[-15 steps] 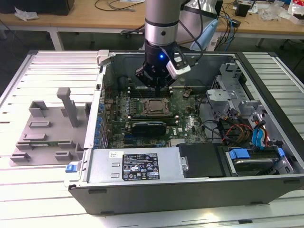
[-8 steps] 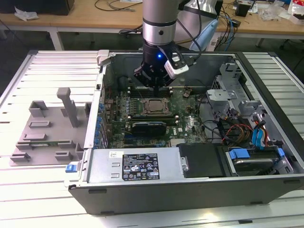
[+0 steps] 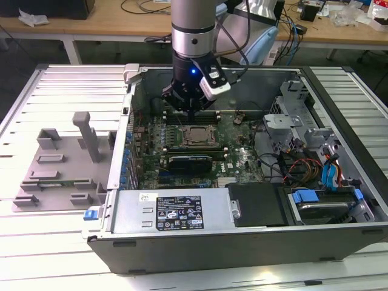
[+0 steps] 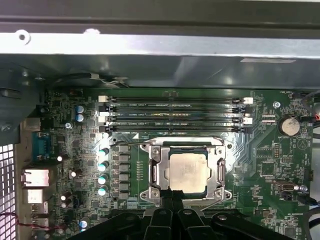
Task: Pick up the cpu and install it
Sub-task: 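Install the first cpu locking lever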
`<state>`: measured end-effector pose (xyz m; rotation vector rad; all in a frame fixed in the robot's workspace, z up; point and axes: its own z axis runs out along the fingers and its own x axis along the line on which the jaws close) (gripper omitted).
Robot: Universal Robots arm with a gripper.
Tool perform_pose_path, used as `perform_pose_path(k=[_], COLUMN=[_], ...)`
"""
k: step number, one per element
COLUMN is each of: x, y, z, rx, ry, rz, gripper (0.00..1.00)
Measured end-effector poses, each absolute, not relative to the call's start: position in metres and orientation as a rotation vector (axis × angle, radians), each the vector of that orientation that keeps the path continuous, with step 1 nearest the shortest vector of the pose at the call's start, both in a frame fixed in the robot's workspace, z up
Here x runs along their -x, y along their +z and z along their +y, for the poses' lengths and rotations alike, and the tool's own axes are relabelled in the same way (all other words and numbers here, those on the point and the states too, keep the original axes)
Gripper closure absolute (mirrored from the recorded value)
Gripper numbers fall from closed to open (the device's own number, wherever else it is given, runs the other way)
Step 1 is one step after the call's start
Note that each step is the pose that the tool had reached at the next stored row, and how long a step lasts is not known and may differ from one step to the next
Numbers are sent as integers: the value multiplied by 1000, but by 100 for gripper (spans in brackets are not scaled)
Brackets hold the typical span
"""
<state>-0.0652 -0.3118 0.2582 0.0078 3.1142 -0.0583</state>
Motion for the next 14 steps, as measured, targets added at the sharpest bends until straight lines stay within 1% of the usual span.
perform_pose_path(k=[14], x=[93], y=[259], z=[-311], rx=[-8], ry=[-59], rz=[3114], gripper=[89])
